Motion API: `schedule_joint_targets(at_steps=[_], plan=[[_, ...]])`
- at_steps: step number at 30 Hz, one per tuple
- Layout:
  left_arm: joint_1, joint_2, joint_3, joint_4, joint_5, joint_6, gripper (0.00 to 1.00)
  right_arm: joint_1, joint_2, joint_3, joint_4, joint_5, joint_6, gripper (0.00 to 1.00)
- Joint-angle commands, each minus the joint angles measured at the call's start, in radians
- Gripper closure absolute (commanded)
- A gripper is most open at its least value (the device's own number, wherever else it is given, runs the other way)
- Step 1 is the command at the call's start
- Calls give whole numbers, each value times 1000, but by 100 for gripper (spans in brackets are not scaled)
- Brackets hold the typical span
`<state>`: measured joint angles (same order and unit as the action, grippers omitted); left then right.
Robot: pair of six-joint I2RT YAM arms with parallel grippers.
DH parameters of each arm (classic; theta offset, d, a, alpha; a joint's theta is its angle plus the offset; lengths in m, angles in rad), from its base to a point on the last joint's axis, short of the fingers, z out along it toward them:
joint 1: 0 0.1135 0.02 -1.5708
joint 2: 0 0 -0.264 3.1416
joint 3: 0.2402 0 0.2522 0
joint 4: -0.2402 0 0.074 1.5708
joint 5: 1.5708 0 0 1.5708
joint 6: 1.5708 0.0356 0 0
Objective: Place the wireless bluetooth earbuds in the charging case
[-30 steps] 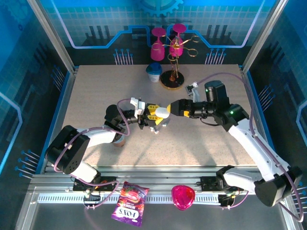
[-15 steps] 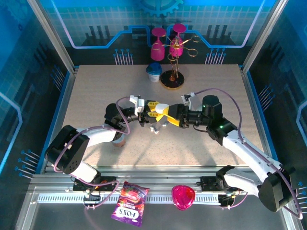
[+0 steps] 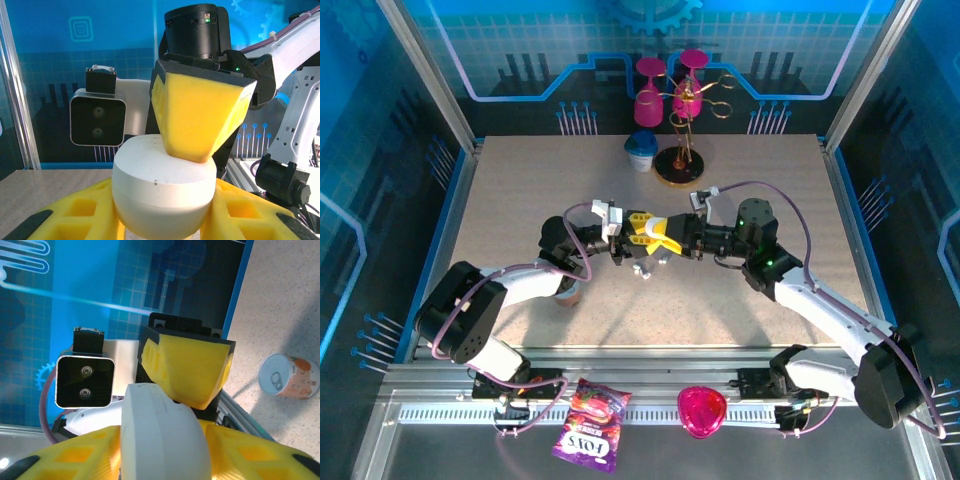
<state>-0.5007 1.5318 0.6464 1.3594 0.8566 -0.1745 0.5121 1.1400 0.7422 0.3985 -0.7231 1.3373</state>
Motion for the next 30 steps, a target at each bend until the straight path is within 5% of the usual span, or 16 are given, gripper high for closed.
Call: schedule_joint_targets(at_steps=[1, 10, 17, 20, 30], plan=[[-7, -4, 22, 41, -3, 26, 78, 4, -1, -1, 37, -14, 1, 60], [-7, 1, 15, 41, -6, 33, 72, -13, -12, 2, -11, -13, -55, 74], [8, -8, -40, 13, -56, 66, 34, -101, -23, 8, -157, -12, -217, 75], [19, -24, -73, -116, -104, 162, 18, -168, 33, 24, -261, -4, -334, 77], [15, -80, -73, -555, -323, 316, 7, -239, 422, 267, -491, 164, -617, 77]])
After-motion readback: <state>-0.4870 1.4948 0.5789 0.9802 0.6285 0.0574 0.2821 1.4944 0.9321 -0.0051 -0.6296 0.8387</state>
